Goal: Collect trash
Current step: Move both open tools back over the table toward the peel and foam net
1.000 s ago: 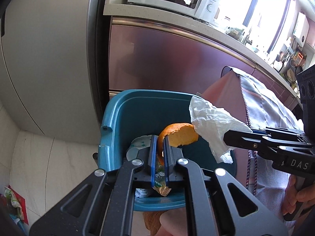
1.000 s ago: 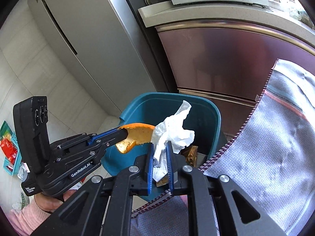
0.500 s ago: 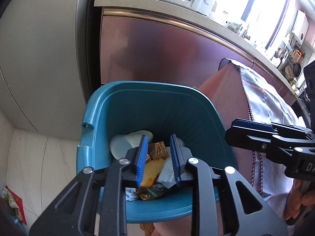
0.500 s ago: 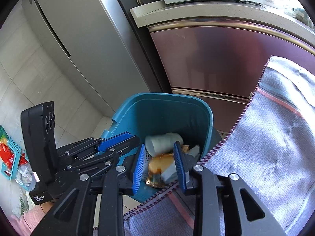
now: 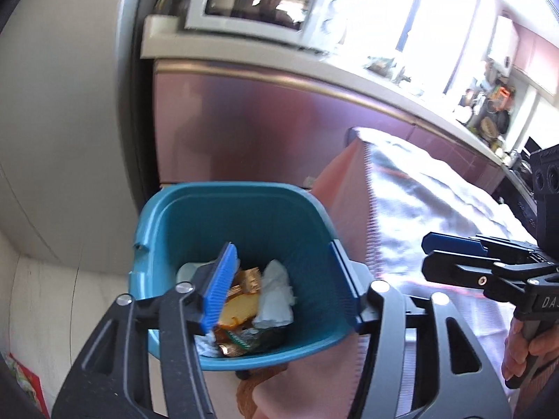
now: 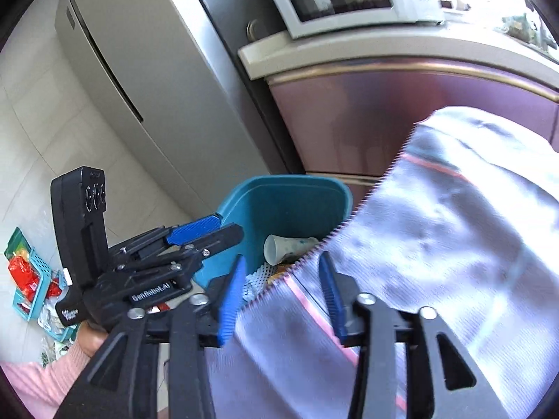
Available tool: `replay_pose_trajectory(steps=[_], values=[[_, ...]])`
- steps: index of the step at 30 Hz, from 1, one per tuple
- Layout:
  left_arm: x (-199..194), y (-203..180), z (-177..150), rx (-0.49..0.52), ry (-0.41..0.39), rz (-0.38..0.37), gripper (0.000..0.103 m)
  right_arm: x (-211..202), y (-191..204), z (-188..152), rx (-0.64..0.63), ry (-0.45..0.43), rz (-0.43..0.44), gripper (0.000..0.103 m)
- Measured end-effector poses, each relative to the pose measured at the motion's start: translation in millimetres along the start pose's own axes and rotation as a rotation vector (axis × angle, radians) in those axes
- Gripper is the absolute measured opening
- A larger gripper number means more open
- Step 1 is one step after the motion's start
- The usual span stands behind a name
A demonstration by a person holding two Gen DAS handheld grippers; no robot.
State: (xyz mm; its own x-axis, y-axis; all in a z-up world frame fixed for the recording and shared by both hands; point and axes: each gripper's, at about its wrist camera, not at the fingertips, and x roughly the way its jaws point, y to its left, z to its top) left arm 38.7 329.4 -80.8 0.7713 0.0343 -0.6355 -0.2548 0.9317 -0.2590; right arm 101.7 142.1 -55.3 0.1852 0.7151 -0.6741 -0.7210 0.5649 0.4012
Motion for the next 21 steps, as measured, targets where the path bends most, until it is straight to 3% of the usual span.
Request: replay_pose_trajectory(steps=[3, 8, 13, 21], values=[[-12.9, -22.0, 3.7, 0.043, -0.036, -0.036, 0.079, -35.4, -13.7, -10.2, 0.027, -0.058, -0.031, 0.045], [-27.9, -69.3, 9.2, 0.131, -0.081, -0.117, 0.091, -95.4, -44.4, -32.1, 0.092, -0.154, -0.129, 0.047], [-28.1, -122.6, 9.0, 0.182, -0.087, -0.216, 0.094, -149.3, -84.0, -58.2, 0.183, -0.22, -0.242, 0.047], [-9.4, -217.5, -9.8, 0.294, -0.02, -0.354, 0.094, -220.2, -142.6, -96.0, 0.303, -0.307, -0.387, 0.047]])
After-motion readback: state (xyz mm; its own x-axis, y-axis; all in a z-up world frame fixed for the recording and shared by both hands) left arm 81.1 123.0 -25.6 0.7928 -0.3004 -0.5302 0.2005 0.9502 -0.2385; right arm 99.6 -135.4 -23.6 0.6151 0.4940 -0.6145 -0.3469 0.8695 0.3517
